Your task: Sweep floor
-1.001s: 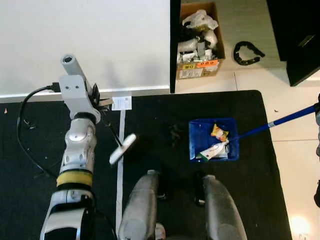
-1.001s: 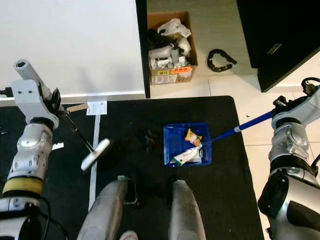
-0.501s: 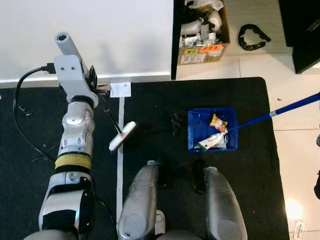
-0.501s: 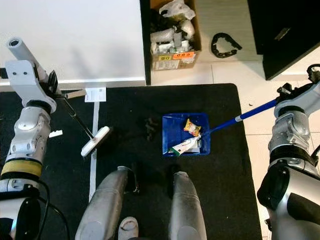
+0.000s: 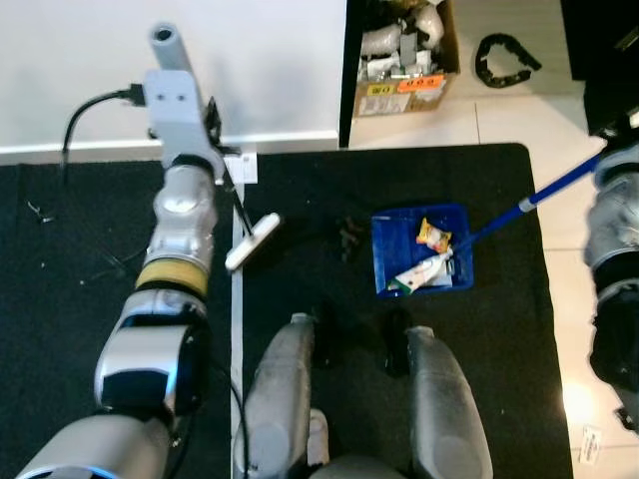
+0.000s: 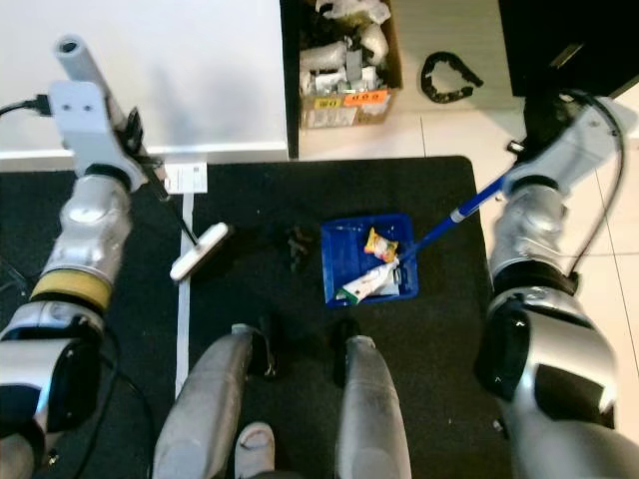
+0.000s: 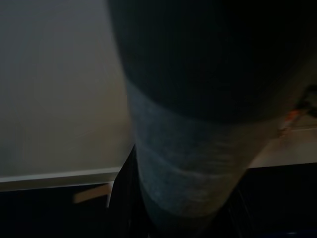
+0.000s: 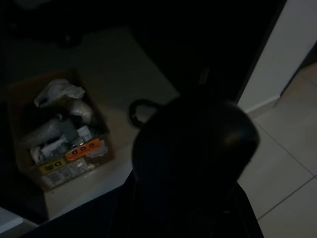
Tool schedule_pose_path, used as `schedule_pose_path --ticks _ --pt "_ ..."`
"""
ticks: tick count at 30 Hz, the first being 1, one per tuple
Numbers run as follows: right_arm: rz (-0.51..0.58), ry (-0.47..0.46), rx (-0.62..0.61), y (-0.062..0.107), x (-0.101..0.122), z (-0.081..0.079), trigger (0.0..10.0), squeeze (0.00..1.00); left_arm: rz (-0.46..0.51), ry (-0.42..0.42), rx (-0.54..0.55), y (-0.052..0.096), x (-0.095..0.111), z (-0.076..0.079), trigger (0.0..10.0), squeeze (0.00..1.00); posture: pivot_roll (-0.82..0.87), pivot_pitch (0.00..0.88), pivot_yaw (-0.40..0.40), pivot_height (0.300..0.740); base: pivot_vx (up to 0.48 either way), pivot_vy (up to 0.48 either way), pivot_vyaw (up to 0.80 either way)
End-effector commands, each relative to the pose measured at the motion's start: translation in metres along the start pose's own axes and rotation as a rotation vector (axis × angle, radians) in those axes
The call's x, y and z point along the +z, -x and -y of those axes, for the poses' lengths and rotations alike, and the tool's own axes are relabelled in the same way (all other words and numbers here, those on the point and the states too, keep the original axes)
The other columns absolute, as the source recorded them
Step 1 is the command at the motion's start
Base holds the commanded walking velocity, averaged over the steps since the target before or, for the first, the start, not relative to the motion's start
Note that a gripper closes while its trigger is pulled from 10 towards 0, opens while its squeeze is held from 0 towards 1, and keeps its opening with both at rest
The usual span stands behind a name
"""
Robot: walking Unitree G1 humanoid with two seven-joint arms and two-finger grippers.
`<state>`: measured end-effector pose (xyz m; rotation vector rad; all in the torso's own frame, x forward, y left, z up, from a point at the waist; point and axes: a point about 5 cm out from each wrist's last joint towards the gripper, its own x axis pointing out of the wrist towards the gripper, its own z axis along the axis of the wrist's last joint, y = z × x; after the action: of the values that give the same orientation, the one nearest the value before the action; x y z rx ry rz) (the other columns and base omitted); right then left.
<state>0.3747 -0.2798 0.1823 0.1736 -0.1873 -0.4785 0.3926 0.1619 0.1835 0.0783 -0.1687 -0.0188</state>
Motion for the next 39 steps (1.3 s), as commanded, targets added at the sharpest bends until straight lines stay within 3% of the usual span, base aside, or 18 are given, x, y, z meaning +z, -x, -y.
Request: schedule_pose_path --ticks 1,8,9,10,13,14,15,17,20,22,23,25,26,33,36,37,39 --pt "-0.09 0.018 -0.027 0.016 -0.031 0.002 10.0 0.0 -0.014 0.007 -0.026 0.002 -0.007 0.014 10.0 0.0 0.08 0.469 0.032 0.731 0.0 0.0 0.0" --pt "-0.089 -0.002 -0.103 0.035 -0.052 0.006 10.0 0.0 -0.004 0.075 -0.031 0.001 -0.005 0.041 10.0 0.0 0.08 0.475 0.039 0.731 0.0 0.0 0.0" --pt "-0.087 -0.001 -0.11 0.038 -0.054 0.007 10.0 0.0 -0.011 0.097 -0.019 0.001 -0.005 0.047 10.0 0.0 0.08 0.476 0.043 0.731 0.0 0.0 0.0" --pt "-0.085 0.012 -0.132 0.041 -0.057 0.009 10.0 0.0 -0.045 0.128 0.003 0.002 -0.006 0.064 10.0 0.0 0.08 0.476 0.046 0.731 0.0 0.0 0.0" --pt "-0.085 0.016 -0.138 0.042 -0.057 0.01 10.0 0.0 -0.054 0.133 0.007 0.002 -0.006 0.068 10.0 0.0 0.08 0.476 0.046 0.731 0.0 0.0 0.0" --pt "-0.085 0.022 -0.152 0.043 -0.058 0.012 10.0 0.0 -0.072 0.154 0.007 0.004 -0.007 0.08 10.0 0.0 0.09 0.474 0.048 0.731 0.0 0.0 0.0" --pt "-0.085 0.022 -0.152 0.043 -0.058 0.012 10.0 0.0 -0.072 0.154 0.007 0.004 -0.007 0.08 10.0 0.0 0.09 0.474 0.048 0.731 0.0 0.0 0.0" --pt "-0.09 0.033 -0.183 0.045 -0.061 0.018 10.0 0.0 -0.088 0.238 0.01 0.01 -0.001 0.11 10.0 0.0 0.09 0.47 0.048 0.731 0.0 0.0 0.0" --pt "-0.093 0.048 -0.226 0.046 -0.062 0.03 10.0 0.0 -0.065 0.464 0.038 0.01 0.038 0.158 10.0 0.0 0.09 0.47 0.044 0.731 0.0 0.0 0.0" --pt "-0.092 0.053 -0.243 0.047 -0.061 0.035 10.0 0.0 -0.058 0.569 0.038 0.008 0.06 0.175 10.0 0.0 0.09 0.47 0.043 0.731 0.0 0.0 0.0" --pt "-0.092 0.053 -0.243 0.047 -0.061 0.035 10.0 0.0 -0.058 0.569 0.038 0.008 0.06 0.175 10.0 0.0 0.09 0.47 0.043 0.731 0.0 0.0 0.0" --pt "-0.089 0.058 -0.253 0.047 -0.06 0.038 10.0 0.0 -0.017 0.64 0.021 0.004 0.085 0.184 10.0 0.0 0.09 0.467 0.043 0.731 0.0 0.0 0.0" --pt "-0.086 0.062 -0.258 0.046 -0.059 0.04 10.0 0.0 0.032 0.696 0.022 -0.002 0.107 0.182 10.0 0.0 0.09 0.461 0.045 0.731 0.0 0.0 0.0" --pt "-0.089 0.067 -0.266 0.045 -0.059 0.044 10.0 0.0 0.091 0.724 -0.008 -0.015 0.135 0.166 10.0 0.0 0.1 0.446 0.046 0.731 0.0 0.0 0.0" --pt "-0.097 0.066 -0.268 0.046 -0.061 0.045 10.0 0.0 0.121 0.668 -0.091 -0.016 0.138 0.162 10.0 0.0 0.1 0.413 0.047 0.731 0.0 0.0 0.0" --pt "-0.103 0.063 -0.27 0.047 -0.062 0.045 10.0 0.0 0.138 0.614 -0.144 -0.016 0.138 0.159 10.0 0.0 0.1 0.402 0.047 0.731 0.0 0.0 0.0" --pt "-0.124 0.023 -0.288 0.048 -0.066 0.045 10.0 0.0 0.178 0.457 -0.263 -0.013 0.128 0.136 10.0 0.0 0.1 0.353 0.044 0.731 0.0 0.0 0.0"
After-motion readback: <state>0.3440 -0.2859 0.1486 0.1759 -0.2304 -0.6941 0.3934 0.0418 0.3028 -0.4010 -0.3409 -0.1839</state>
